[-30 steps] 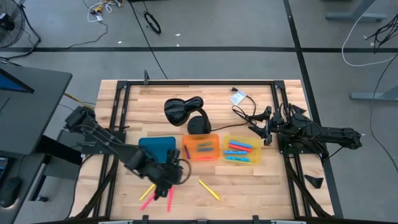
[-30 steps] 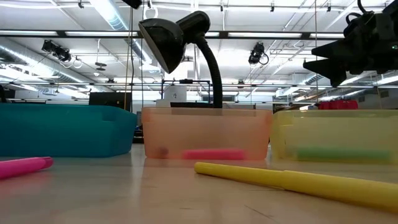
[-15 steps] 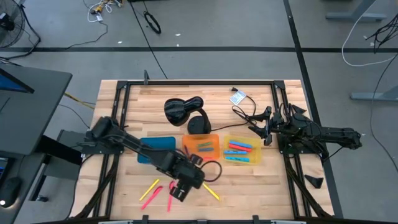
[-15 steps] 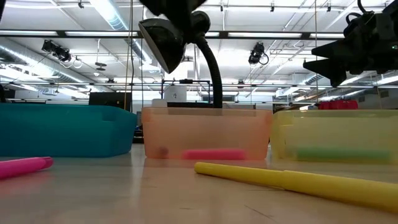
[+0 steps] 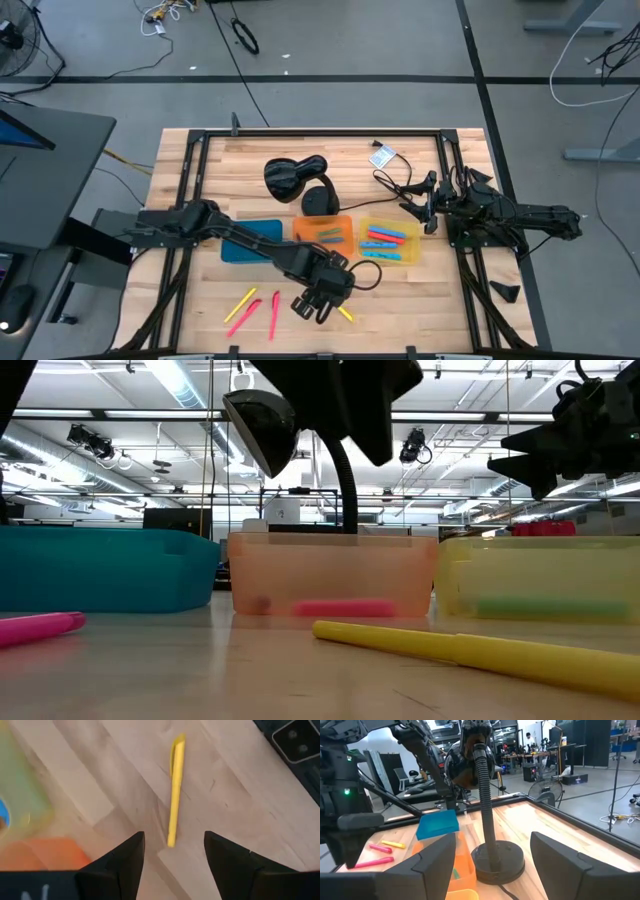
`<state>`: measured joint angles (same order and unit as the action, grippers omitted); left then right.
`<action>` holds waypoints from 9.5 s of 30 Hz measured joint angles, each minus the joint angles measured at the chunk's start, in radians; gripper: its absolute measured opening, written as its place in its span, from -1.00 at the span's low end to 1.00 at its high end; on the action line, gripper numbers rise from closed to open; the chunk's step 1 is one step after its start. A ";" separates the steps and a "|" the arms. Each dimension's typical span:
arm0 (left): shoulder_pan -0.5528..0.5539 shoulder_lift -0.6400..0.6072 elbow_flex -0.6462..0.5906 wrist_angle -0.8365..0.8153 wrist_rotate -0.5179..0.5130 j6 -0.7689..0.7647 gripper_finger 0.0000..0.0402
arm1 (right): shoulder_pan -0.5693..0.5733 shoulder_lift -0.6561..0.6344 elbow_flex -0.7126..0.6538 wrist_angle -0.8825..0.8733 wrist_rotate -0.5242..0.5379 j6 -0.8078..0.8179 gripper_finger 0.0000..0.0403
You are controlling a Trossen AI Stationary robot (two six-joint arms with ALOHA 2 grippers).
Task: Pick & Place Markers
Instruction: Put the right yellow pen into the blue bin, then put the right pink pen into the blue bin
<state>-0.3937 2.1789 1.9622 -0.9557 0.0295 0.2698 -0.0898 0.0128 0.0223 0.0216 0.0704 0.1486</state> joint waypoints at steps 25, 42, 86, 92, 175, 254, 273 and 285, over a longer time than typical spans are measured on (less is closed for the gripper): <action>-0.009 0.167 -0.022 0.102 -0.026 -0.014 0.06 | 0.000 0.000 0.000 0.000 0.000 0.000 0.28; -0.008 0.204 -0.020 0.108 0.030 -0.027 0.04 | 0.000 0.000 0.000 0.000 0.000 0.000 0.28; -0.027 0.152 -0.028 0.018 0.045 -0.203 -0.89 | 0.000 0.000 0.000 -0.001 0.000 0.000 0.28; -0.031 0.135 -0.026 -0.050 0.041 -0.283 -0.89 | 0.000 0.000 0.000 0.000 0.000 0.000 0.28; 0.117 -0.952 -1.223 0.089 -0.244 -0.492 -0.84 | 0.000 0.000 0.000 0.000 0.000 0.000 0.28; 0.001 -0.950 -1.009 -0.037 -0.218 -1.343 -0.05 | 0.000 0.000 0.000 0.000 0.000 0.000 0.28; 0.023 -0.950 -1.006 -0.064 -0.102 -1.883 -0.06 | 0.000 0.000 0.000 0.000 0.000 0.000 0.28; -0.047 -0.818 -0.962 0.022 -0.011 -2.131 -0.06 | 0.000 0.000 0.000 0.000 0.000 0.000 0.28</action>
<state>-0.4405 1.3607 1.0004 -0.9333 0.0190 -1.8615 -0.0902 0.0124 0.0227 0.0216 0.0706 0.1484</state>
